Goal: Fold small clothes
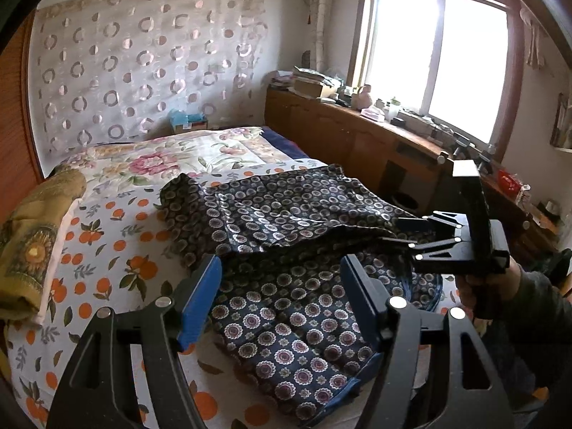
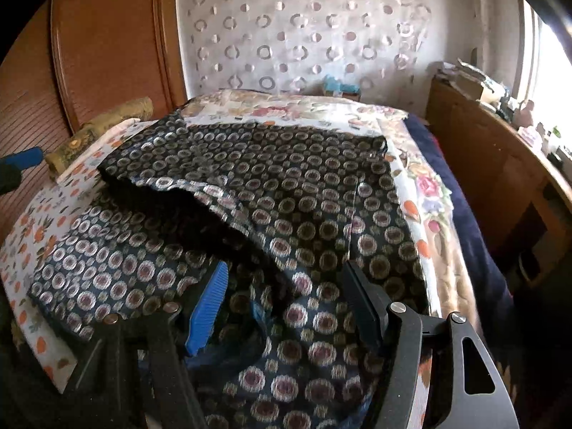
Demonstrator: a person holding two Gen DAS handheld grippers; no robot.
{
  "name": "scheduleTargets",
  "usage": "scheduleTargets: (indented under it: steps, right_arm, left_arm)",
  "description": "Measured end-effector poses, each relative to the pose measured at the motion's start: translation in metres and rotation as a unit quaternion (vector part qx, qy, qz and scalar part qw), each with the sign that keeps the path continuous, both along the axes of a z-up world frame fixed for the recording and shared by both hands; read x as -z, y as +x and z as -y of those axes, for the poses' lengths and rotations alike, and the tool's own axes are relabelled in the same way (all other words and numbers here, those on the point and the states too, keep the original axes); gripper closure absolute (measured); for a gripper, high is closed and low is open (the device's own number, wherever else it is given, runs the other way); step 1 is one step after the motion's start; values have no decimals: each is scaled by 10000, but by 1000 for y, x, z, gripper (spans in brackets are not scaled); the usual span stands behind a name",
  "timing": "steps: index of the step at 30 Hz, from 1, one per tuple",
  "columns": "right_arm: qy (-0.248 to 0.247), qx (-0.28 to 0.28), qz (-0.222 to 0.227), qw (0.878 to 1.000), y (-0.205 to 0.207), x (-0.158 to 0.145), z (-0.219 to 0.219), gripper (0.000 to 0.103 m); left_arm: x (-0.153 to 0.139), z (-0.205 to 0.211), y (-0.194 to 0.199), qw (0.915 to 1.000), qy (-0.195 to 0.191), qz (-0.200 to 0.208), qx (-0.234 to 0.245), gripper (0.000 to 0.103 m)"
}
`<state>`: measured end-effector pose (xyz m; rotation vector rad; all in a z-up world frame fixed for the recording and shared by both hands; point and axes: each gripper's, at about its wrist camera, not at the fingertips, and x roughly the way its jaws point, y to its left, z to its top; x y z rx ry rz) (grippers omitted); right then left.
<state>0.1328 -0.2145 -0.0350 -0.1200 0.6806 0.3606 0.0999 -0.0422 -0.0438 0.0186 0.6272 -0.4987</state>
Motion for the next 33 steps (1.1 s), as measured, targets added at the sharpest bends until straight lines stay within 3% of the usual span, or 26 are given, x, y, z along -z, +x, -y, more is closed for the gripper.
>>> scheduleTargets:
  steps: [4,9,11,23,33]
  right_arm:
    - [-124,-137,-190,9996,12,7,-7,60]
    - [-310,-362,-191,9987,12,9,-14,93]
    - [-367,-418,-68,9984,9,7,-15,98]
    - [-477,-293,910,9943,-40,-28,-1,100]
    - [-428,331,534,9971,-36,-13,47,100]
  left_arm:
    - [6,0,1,10000,-7,-76,3,33]
    - [9,0,-1,10000,-9,-79,14,33]
    - [10,1,-1,10000,-1,-95,5,33]
    - [11,1,-2,9999,-55,-111,30,33]
    - [12,3,-3,9999,-62,-134,34,33]
